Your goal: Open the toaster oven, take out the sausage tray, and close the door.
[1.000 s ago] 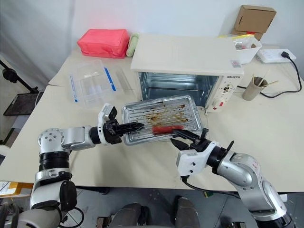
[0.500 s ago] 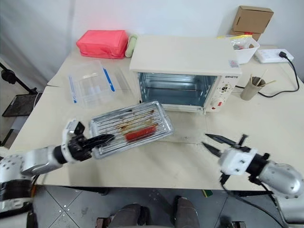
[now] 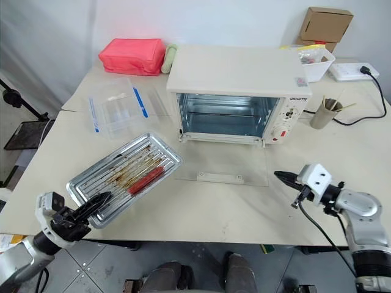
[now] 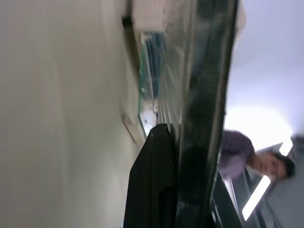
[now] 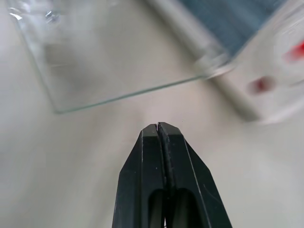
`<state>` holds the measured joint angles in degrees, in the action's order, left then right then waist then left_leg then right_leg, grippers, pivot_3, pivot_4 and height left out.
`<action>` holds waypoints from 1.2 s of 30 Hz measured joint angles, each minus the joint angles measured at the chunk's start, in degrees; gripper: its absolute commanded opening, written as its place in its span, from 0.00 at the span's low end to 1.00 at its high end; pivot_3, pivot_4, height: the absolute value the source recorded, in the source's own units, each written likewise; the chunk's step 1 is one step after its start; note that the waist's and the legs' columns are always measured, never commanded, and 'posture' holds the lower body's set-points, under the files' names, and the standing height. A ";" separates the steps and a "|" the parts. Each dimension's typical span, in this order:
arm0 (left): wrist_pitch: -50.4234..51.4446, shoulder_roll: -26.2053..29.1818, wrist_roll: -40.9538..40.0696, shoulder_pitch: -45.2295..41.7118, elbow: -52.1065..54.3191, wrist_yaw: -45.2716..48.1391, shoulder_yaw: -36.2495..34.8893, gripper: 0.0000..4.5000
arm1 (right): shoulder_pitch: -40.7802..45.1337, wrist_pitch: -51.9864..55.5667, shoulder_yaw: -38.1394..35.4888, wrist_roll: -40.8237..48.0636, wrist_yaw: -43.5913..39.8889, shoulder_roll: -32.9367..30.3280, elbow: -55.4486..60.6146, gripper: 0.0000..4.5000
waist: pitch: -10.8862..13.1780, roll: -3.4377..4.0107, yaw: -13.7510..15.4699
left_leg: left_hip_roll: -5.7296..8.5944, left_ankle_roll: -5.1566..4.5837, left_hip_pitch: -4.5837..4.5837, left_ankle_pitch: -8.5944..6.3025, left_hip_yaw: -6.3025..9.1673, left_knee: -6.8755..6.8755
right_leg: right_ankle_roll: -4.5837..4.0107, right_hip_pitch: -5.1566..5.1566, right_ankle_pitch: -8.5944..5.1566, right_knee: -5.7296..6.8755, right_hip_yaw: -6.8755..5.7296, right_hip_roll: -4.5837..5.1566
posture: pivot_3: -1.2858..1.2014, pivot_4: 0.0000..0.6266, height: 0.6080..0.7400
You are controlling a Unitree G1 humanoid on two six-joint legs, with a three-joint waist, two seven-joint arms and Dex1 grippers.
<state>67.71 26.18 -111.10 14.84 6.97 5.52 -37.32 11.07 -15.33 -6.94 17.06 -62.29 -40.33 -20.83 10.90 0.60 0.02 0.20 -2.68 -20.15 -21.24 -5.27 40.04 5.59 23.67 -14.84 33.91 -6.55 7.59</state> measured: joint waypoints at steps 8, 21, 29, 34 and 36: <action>-5.82 -5.76 -0.01 2.46 6.91 -2.48 -0.19 0.00 | 2.32 2.99 1.15 7.52 -6.78 3.77 4.96 0.01 | -0.01 0.04 -0.20 | -0.02 0.07 0.00 -0.06 -0.03 -0.02 | -0.01 0.06 0.00 0.01 0.03 -0.01 | 0.52 0.24 1.00; -6.57 -5.14 -0.21 3.77 7.80 -2.33 -1.02 0.00 | 8.55 16.53 -6.33 19.31 -0.99 3.66 17.87 0.01 | 0.00 0.05 -0.10 | -0.02 0.23 -0.05 -0.29 -0.02 -0.03 | -0.02 0.09 -0.01 -0.04 0.02 0.00 | 0.52 0.24 1.00; -0.56 1.43 -0.23 -1.68 0.80 -0.06 3.55 0.00 | 2.26 26.98 -10.07 26.20 -2.49 -1.56 28.13 0.35 | -0.01 0.04 0.81 | 0.02 0.16 -0.10 -0.33 0.03 -0.04 | -0.01 0.11 -0.01 -0.04 0.03 0.01 | 0.52 0.24 1.00; 4.79 7.77 -0.24 -8.80 -6.03 1.78 9.22 0.00 | -8.80 26.91 -13.04 26.18 -6.83 -3.87 34.39 0.73 | -0.04 0.10 1.15 | 0.04 0.13 -0.08 -0.35 -0.07 -0.04 | 0.03 0.08 0.02 -0.01 0.09 0.00 | 0.52 0.24 1.00; 6.59 9.16 -0.23 -13.66 -10.00 1.58 13.38 0.00 | -15.07 26.27 -15.21 25.90 -8.92 -4.35 37.07 0.88 | -0.04 0.10 1.57 | 0.04 0.13 -0.07 -0.35 -0.01 -0.04 | 0.03 0.06 0.02 0.01 0.05 -0.02 | 0.52 0.24 1.00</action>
<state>74.30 35.34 -111.33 1.18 -3.02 7.09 -23.95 -4.00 10.94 -22.16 42.96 -71.21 -44.68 16.24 10.86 0.70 1.59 0.24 -2.54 -20.23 -21.59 -5.29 40.00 5.62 23.73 -14.82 33.91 -6.50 7.57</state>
